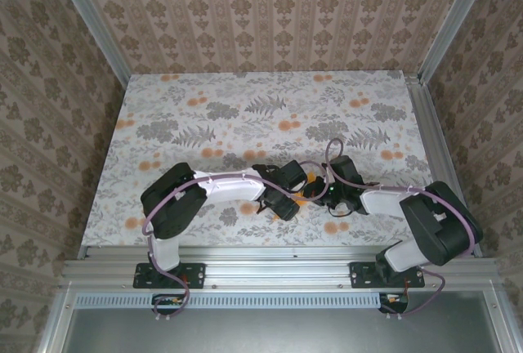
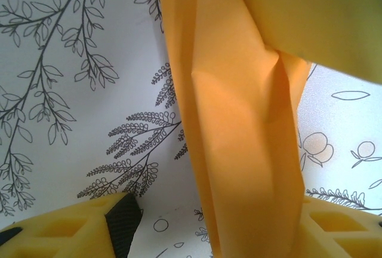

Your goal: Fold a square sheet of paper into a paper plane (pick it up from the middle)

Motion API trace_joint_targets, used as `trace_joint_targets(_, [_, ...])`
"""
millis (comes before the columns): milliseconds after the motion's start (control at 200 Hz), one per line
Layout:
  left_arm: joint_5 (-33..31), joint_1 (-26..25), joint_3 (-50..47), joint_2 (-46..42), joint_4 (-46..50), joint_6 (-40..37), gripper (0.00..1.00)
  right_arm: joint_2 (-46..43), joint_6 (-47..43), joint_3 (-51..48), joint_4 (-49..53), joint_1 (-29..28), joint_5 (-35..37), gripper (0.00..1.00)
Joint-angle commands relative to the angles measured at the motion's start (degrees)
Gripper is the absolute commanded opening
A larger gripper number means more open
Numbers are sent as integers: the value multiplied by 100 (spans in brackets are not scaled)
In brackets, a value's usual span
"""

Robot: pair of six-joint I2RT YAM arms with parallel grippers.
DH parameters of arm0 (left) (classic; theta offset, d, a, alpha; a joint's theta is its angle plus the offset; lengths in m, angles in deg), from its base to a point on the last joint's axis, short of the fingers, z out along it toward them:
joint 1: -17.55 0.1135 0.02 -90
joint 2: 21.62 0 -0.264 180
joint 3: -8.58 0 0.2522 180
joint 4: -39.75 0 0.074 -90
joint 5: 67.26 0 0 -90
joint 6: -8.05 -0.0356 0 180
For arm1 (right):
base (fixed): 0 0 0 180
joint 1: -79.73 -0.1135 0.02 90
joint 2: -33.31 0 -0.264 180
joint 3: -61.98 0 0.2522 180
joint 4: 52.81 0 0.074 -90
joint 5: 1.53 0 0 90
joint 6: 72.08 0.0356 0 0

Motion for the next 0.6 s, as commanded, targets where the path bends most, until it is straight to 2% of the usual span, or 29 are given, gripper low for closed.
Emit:
trace_joint_targets(0, [-488,247,-67,506,-5,-19,61,-157,-119,-115,247,-34,-38,0])
trace_joint_targets(325, [-586,250,-38,585,43,-135,61,-153,-466,-56,807,-36,186,0])
trace_joint_targets(595, [-583,234,-9,613,43,-171,61,-20,-605,-24,900,-73,277,0])
